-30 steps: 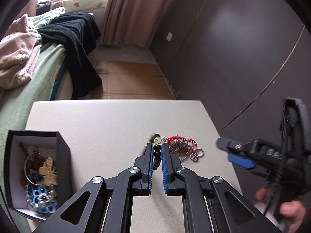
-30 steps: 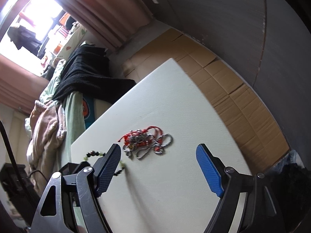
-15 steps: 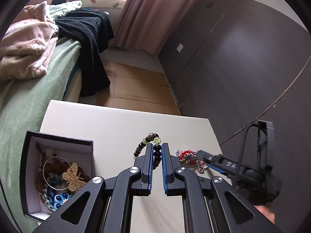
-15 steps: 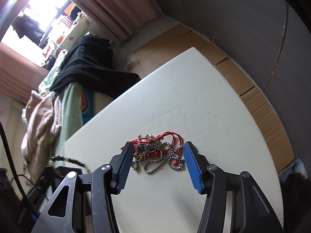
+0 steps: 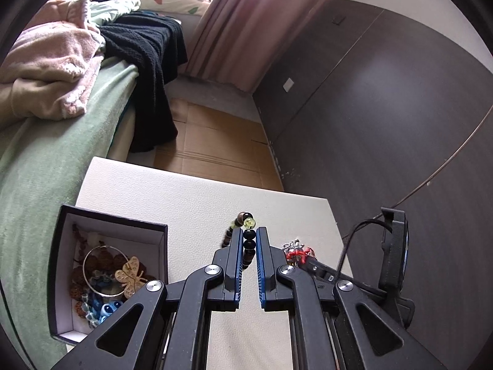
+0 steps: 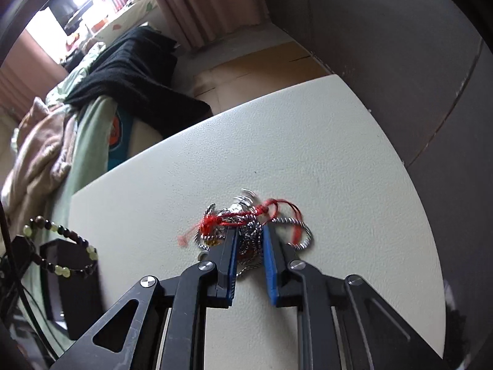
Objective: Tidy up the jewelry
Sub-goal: 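Lift the black bead bracelet into the box with left while right lifts the silver chain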
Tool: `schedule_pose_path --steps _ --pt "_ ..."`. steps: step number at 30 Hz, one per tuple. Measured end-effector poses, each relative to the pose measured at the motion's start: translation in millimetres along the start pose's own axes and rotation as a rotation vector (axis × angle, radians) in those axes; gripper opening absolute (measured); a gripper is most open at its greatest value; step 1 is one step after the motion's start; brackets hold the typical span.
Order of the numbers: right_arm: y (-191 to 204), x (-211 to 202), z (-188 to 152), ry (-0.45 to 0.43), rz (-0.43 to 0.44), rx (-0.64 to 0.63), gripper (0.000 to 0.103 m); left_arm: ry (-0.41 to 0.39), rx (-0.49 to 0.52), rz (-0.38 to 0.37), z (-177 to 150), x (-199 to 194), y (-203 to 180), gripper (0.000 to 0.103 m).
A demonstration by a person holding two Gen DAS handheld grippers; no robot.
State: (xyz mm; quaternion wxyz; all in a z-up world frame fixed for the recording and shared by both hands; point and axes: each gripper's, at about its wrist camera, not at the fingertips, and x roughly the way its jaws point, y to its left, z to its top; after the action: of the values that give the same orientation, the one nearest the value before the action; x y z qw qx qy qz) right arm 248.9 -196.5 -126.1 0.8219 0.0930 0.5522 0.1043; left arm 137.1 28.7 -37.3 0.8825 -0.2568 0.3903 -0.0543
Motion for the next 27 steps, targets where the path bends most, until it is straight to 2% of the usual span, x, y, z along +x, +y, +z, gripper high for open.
schedule_pose_path --steps 4,13,19,27 --pt "-12.5 -9.6 -5.6 0.012 0.055 0.056 0.006 -0.012 0.004 0.0 -1.1 -8.8 0.6 0.008" --pt "-16.0 -53.0 -16.3 -0.049 0.151 0.089 0.006 -0.031 0.005 0.008 -4.2 -22.0 2.5 0.008" --pt "-11.2 -83.1 -21.5 -0.086 0.257 0.075 0.006 -0.043 0.007 0.016 -6.5 -30.7 3.0 0.008" --pt "-4.0 -121.2 -32.4 -0.142 0.346 0.038 0.006 -0.06 0.004 0.017 -7.0 -41.8 8.1 0.008"
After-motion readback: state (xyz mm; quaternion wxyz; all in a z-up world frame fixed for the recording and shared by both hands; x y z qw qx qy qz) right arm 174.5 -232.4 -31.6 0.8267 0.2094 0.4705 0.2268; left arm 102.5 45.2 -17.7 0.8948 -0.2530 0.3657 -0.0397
